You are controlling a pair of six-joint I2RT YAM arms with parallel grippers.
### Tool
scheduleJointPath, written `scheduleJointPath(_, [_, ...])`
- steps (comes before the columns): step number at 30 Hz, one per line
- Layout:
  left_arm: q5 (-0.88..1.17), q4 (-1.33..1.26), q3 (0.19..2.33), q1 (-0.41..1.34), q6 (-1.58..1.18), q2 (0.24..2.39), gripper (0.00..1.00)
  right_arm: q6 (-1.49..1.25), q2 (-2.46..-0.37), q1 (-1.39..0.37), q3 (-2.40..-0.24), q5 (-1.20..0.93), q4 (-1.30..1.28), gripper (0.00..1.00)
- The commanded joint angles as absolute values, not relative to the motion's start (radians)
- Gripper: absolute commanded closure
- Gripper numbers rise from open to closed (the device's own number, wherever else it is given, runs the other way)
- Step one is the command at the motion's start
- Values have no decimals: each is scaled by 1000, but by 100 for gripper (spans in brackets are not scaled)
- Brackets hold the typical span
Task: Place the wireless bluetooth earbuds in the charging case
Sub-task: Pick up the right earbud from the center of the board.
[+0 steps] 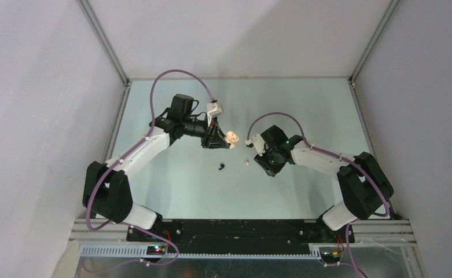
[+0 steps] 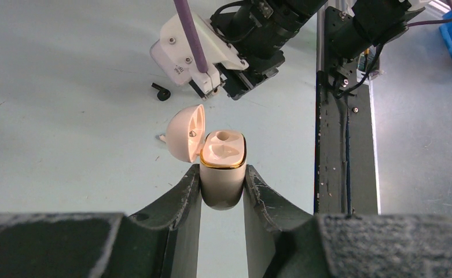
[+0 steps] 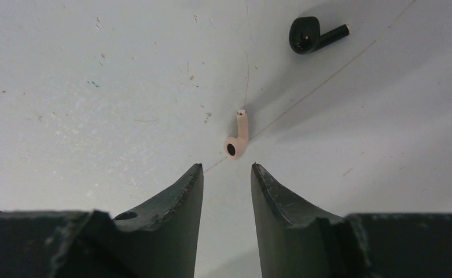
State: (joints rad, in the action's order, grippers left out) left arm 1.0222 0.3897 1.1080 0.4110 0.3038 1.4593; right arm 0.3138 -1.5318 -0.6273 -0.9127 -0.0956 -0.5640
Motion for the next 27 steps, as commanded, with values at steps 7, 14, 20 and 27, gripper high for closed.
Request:
scheduleJointPath(7, [1023,365,1104,412,298,1423,100,278,-1595,-634,-915,-73,-509,69])
scheduleJointPath(14, [1024,367,1107,412,297,1427,100,282,-1610,-639,-913,-78,-497,68])
scheduleJointPath(20, [1024,367,1108,411,298,1424,100,286,-1625,-641,-912,-57,-485,72])
scheduleJointPath(27, [1026,366,1106,412,297,1427,100,304,-1599,-636,-913,-52,-479,86])
